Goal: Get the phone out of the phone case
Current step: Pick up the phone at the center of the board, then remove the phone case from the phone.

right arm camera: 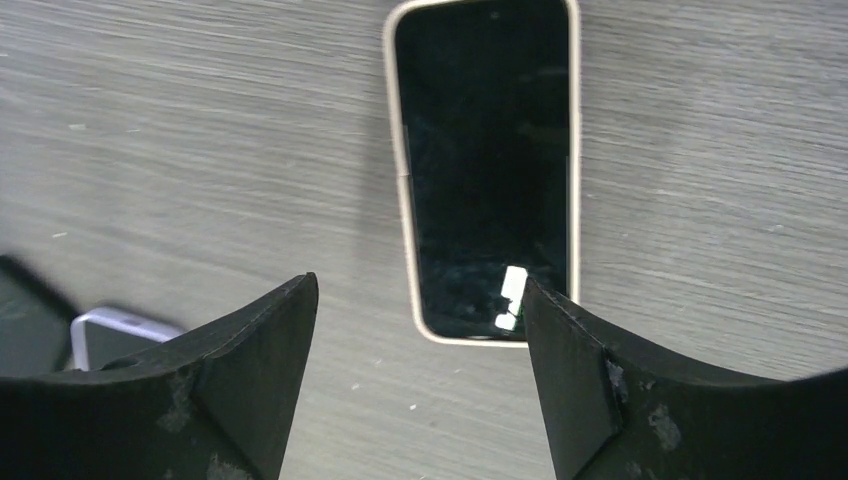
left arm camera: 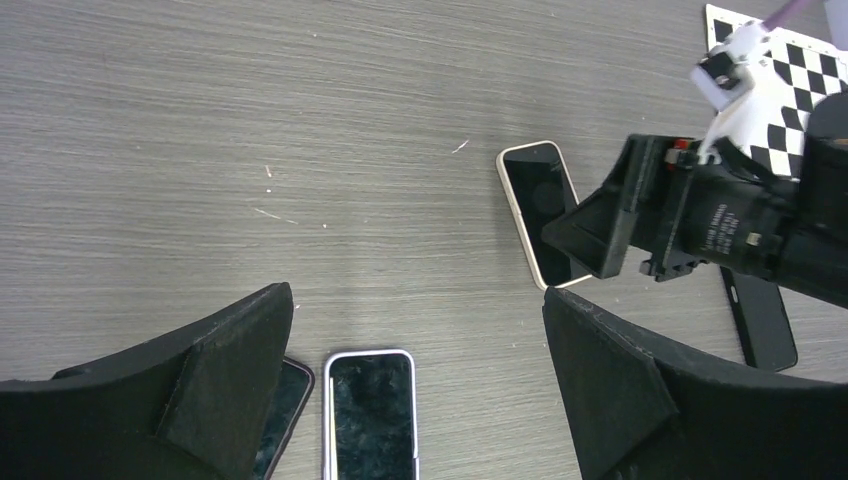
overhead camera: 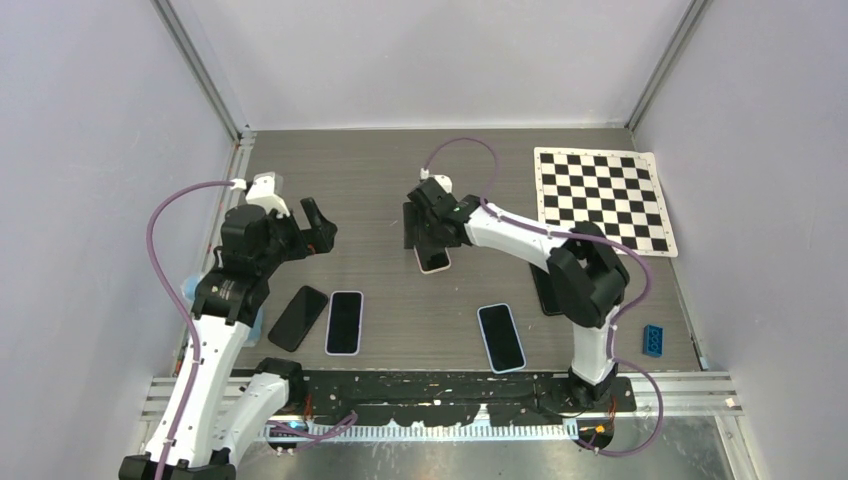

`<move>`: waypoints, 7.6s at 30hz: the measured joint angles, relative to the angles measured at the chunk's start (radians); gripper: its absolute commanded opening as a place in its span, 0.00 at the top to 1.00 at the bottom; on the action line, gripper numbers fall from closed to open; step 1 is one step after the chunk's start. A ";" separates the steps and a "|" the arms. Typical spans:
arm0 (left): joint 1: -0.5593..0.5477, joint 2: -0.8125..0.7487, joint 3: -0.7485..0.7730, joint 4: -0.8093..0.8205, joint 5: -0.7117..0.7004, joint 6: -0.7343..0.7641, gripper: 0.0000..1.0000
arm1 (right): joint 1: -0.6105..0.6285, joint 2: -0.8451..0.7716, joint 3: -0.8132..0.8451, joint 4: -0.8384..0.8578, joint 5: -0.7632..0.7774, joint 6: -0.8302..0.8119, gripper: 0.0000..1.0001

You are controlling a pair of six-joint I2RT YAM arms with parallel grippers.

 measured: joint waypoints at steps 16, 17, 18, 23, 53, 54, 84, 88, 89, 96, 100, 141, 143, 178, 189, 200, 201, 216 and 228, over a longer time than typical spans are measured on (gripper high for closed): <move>0.000 0.052 -0.001 -0.010 -0.022 -0.001 0.00 | -0.003 0.194 0.160 -0.247 0.055 -0.125 0.00; 0.000 0.055 -0.001 -0.013 -0.022 -0.001 0.00 | -0.003 0.194 0.160 -0.251 0.053 -0.129 0.00; 0.000 0.055 -0.001 -0.014 -0.022 -0.001 0.00 | -0.003 0.194 0.160 -0.252 0.049 -0.134 0.00; 0.000 0.055 -0.001 -0.014 -0.022 -0.002 0.00 | -0.003 0.196 0.160 -0.253 0.033 -0.147 0.01; 0.000 0.021 -0.001 -0.013 -0.063 -0.015 0.00 | 0.002 0.167 0.083 -0.306 -0.070 -0.108 0.04; 0.000 0.017 -0.001 -0.013 -0.063 -0.018 0.00 | 0.004 0.162 0.078 -0.314 -0.069 -0.108 0.02; 0.000 0.014 -0.001 0.016 0.099 -0.007 0.00 | -0.025 0.059 -0.088 -0.079 -0.002 -0.103 0.46; 0.000 0.035 -0.003 0.030 0.159 -0.067 0.00 | -0.039 -0.002 -0.136 -0.018 -0.027 -0.055 0.45; 0.000 0.042 -0.007 0.033 0.164 -0.086 0.01 | -0.045 -0.021 -0.148 0.002 -0.043 -0.032 0.45; 0.000 0.134 -0.105 0.066 0.172 -0.282 0.04 | -0.109 -0.105 -0.293 0.269 -0.297 0.222 0.43; 0.000 0.214 -0.178 0.140 0.210 -0.393 0.05 | -0.131 -0.083 -0.372 0.441 -0.437 0.344 0.44; -0.012 0.811 0.051 0.243 0.398 -0.491 0.53 | -0.063 0.026 -0.173 0.499 -0.723 0.075 0.45; -0.011 0.811 0.043 0.249 0.398 -0.506 0.55 | -0.060 0.029 -0.173 0.500 -0.722 0.078 0.45; -0.015 0.545 0.099 0.475 0.636 -0.327 1.00 | -0.228 -0.417 -0.560 0.762 -0.754 0.314 0.25; -0.020 0.410 0.171 0.591 0.584 -0.579 1.00 | -0.135 -0.534 -0.562 0.932 -0.736 0.370 0.33; -0.020 0.352 0.155 0.612 0.366 -0.819 1.00 | -0.053 -0.418 -0.541 1.225 -0.578 0.497 0.51; -0.019 0.351 0.150 0.618 0.359 -0.827 1.00 | -0.047 -0.409 -0.541 1.251 -0.568 0.509 0.52; -0.019 0.344 0.101 0.644 0.311 -0.873 1.00 | -0.021 -0.294 -0.541 1.554 -0.517 0.613 0.61; -0.016 0.328 0.089 0.689 0.337 -0.896 1.00 | -0.021 -0.291 -0.541 1.557 -0.537 0.605 0.86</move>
